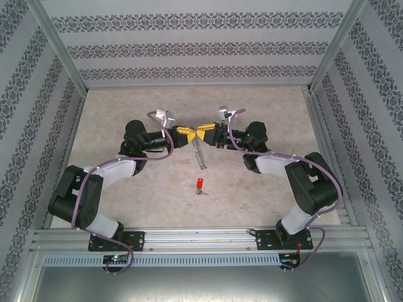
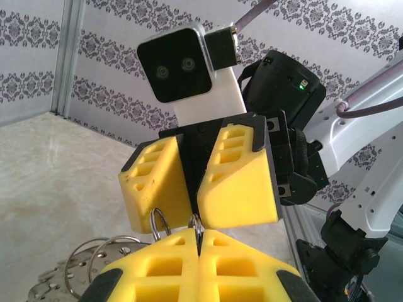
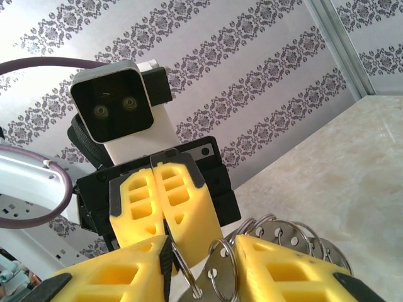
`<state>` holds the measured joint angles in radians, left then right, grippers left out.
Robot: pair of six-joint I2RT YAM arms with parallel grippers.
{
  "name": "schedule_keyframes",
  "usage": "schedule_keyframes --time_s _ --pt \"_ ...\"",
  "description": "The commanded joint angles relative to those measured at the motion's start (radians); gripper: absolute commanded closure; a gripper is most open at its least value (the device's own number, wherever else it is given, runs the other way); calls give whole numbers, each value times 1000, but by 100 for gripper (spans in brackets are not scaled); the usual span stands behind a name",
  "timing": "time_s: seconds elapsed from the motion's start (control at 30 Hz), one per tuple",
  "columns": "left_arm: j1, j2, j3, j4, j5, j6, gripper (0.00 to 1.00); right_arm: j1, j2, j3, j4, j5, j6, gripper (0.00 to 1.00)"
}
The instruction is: Put the keys on the keyring
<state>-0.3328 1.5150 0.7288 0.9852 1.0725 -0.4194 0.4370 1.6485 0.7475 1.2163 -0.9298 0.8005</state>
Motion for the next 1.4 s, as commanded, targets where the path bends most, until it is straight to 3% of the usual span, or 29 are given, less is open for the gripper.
schedule_keyframes --time_s 0.0,0.07,0.23,0.4,0.67,0.93,1.2,1.37 --pt "-2 9 33 109 32 -32 100 16 12 32 55 -33 -11 73" --pt "-1 12 35 116 33 -38 100 17 10 29 54 -38 -11 76" --pt "-3 13 40 121 36 -46 100 -7 -12 -13 52 -1 -17 58" --pt "-2 15 42 126 45 -55 100 -49 -66 -60 55 30 -14 56" --pt "-2 19 46 146 57 -76 100 -37 -100 -57 27 -12 -27 66" --pt "-2 20 47 155 61 -90 100 3 -78 -23 12 -24 -36 66" --pt "-2 28 46 177 66 -108 100 19 -60 -4 10 -24 -34 73" --pt "-2 33 48 183 69 -114 100 23 -51 5 12 -29 -32 86"
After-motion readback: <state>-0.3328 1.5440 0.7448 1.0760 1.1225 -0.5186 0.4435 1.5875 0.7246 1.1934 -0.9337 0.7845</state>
